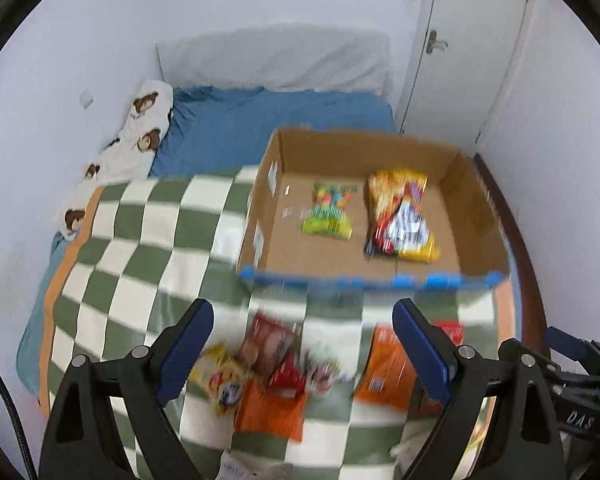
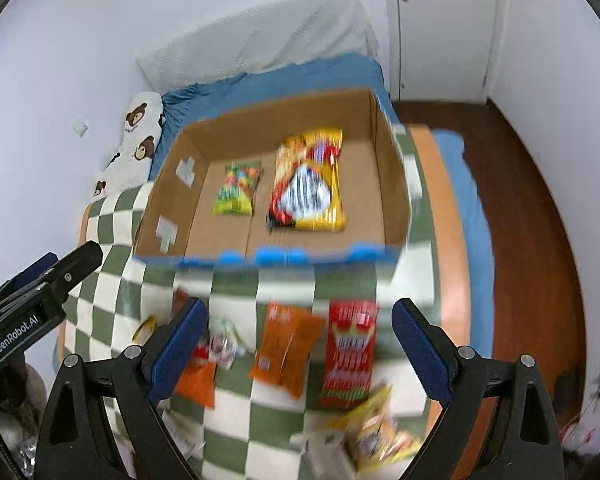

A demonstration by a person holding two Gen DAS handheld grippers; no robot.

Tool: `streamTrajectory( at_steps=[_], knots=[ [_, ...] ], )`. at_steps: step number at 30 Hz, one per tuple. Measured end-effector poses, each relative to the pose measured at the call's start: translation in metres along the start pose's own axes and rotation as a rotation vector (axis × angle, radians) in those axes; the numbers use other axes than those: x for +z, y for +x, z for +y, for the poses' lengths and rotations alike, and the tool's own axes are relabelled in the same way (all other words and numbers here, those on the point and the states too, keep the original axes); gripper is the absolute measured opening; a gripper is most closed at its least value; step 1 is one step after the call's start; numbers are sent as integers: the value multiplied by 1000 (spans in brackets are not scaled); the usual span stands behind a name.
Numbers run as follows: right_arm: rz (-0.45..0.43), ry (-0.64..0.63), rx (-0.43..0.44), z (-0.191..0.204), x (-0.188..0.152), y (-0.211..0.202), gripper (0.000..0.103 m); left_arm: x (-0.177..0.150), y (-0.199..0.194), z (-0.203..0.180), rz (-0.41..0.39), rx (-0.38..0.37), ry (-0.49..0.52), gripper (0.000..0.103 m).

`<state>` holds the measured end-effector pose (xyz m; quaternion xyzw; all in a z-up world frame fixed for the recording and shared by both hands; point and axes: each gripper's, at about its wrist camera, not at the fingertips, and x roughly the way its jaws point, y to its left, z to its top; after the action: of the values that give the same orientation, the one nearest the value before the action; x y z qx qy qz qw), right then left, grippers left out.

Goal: Organize snacks
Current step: 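Lift both tools out of the box back toward the snacks, then grasp the small white packet with the left tool while the right tool grasps the white bread packet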

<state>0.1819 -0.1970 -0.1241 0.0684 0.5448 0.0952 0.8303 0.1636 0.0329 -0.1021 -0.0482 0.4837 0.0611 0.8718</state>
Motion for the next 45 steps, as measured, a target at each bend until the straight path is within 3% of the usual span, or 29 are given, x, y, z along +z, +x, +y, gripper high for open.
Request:
streamTrajectory(
  at_steps=[3,10,15,21,24,26,31,36,37,39,40,41,45],
  knots=[
    [75,59,4,-13,-31,19,96,-31,10,9,58,17,19,92],
    [246,176,-16,-44,-107,60,96,-112,54,48,285,45,24,92],
    [375,137,-49,-42,-154,91,96,-159,74,64,408,47,52,92],
    [461,38,-99,-25,-181,123,94,-201,101,57,565,47,177,92],
    [488,27,-126,-23,-189,137,90,-214,117,72,640,28,58,92],
    [505,36,-145,-23,-194,145,83,-218,119,89,648,21,-63,92],
    [533,77,-121,-22,-202,152,82,-227,108,137,651,-43,-397,92],
    [549,113,-109,-17,-210,163,82,-247,134,149,759,-147,-626,92],
    [552,116,-109,-15,-211,165,82,-248,139,147,767,-152,-646,91],
    [552,116,-107,-9,-213,167,76,-247,151,140,761,-151,-666,78],
    [549,116,-106,-7,-214,167,70,-245,157,134,754,-146,-650,66],
    [544,117,-105,-5,-214,166,67,-240,165,131,743,-136,-616,58],
    [542,100,-95,2,-216,166,64,-213,163,93,638,-127,-375,53]
  ],
)
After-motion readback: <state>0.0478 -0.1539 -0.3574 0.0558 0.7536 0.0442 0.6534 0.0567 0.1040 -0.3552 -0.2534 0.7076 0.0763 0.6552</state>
